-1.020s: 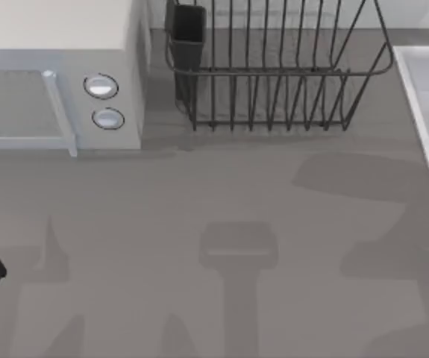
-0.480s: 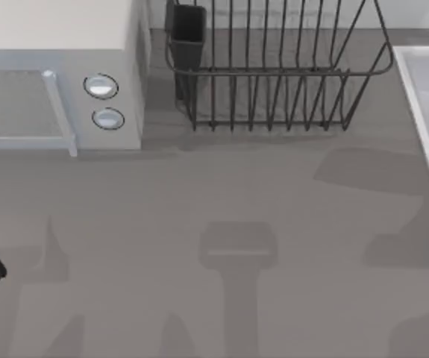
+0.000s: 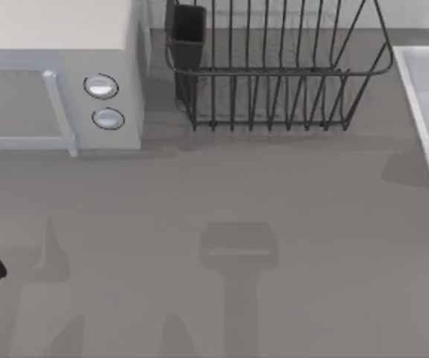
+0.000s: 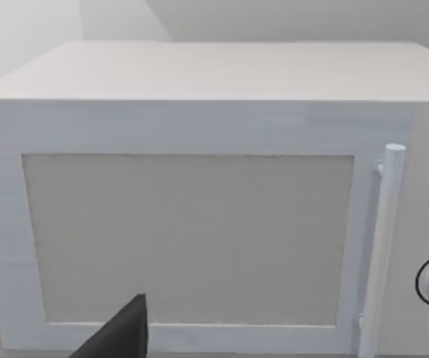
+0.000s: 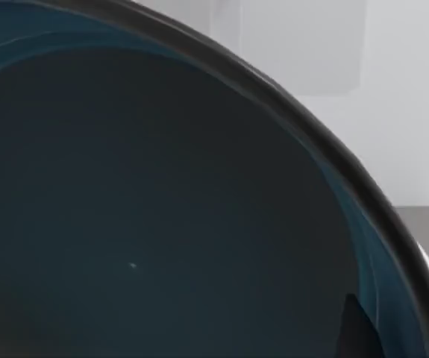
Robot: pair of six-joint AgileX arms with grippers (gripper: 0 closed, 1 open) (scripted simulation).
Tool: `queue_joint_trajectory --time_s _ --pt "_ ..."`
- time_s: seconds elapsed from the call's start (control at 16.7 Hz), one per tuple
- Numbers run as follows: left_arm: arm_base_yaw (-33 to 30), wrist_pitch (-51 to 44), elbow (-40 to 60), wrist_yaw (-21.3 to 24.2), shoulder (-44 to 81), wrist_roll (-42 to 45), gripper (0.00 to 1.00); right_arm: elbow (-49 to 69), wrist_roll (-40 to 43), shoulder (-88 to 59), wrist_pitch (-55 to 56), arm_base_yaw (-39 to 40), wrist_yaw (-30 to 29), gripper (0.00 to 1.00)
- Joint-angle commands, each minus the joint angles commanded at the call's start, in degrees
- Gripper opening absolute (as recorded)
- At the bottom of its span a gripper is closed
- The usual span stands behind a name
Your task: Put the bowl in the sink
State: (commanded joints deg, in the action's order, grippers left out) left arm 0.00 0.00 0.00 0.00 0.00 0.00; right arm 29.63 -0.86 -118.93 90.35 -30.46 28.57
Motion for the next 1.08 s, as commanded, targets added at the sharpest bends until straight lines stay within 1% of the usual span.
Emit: queue_joint_trajectory --time_s 0.12,0.24,0.54,1.08 --pt "0.0 0.0 0.0 0.0 0.0 0.0 1.0 -0.95 0.03 -4.65 5.44 0.13 -0.21 0.0" --pt "0.0 0.0 0.0 0.0 0.0 0.0 1.0 -1.49 0.03 -7.46 8.4 0.2 -0.33 0.0" --pt "0.0 0.0 0.0 0.0 0.0 0.0 1.0 -1.59 0.03 -8.06 9.02 0.21 -0.35 0.0" --pt "0.0 0.0 0.0 0.0 0.0 0.0 1.0 -1.59 0.03 -8.06 9.02 0.21 -0.35 0.68"
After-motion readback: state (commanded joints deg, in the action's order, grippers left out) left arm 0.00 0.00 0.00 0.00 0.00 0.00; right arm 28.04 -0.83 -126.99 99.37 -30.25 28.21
